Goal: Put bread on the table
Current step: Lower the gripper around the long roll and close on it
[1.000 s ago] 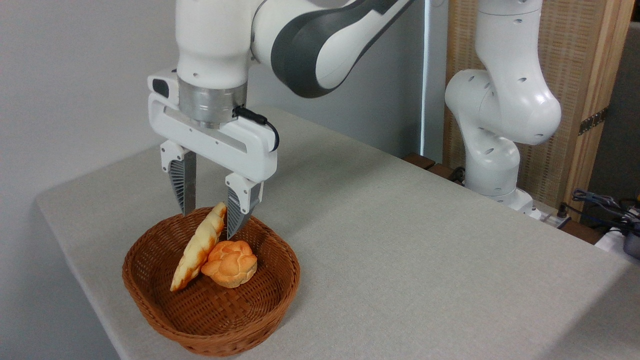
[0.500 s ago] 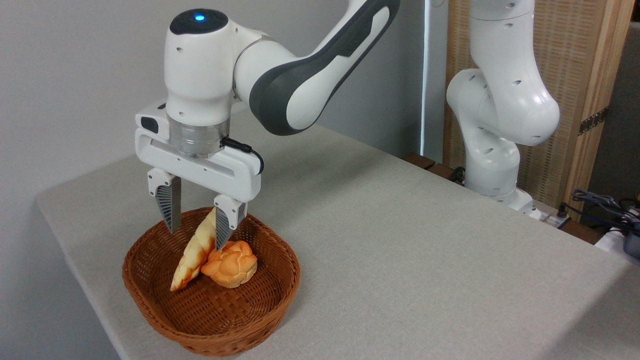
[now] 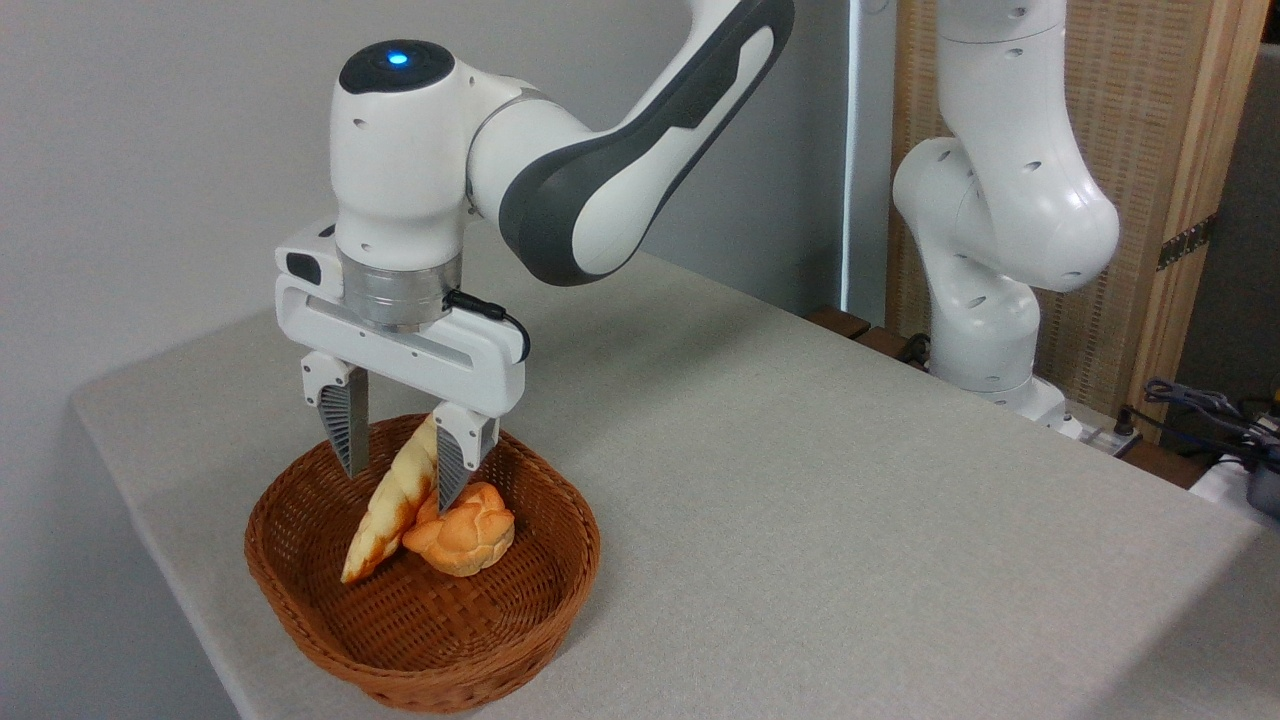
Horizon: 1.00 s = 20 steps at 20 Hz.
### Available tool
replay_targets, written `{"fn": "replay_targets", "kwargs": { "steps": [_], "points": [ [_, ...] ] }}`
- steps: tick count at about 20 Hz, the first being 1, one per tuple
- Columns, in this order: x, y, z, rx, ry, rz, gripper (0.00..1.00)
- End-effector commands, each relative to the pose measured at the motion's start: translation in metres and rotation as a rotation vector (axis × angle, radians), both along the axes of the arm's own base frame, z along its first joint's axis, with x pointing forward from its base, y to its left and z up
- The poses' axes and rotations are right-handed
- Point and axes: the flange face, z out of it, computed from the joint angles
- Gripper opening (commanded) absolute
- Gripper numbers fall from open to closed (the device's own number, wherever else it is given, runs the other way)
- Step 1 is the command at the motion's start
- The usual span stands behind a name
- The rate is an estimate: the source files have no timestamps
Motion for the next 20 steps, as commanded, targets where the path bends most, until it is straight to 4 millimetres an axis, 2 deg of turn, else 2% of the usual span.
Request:
{"fn": "replay_targets", "kwargs": {
  "steps": [1, 7, 13, 20],
  "points": [
    [0.0, -0.001, 0.0, -0.018, -0.015, 0.02, 0.2],
    [0.0, 0.0, 0.001, -0.019, -0.016, 0.019, 0.21],
    [0.0, 0.009, 0.011, -0.02, -0.03, 0.031, 0.2],
    [-0.004, 0.015, 0.034, -0.03, -0.056, 0.043, 0.2]
  ]
}}
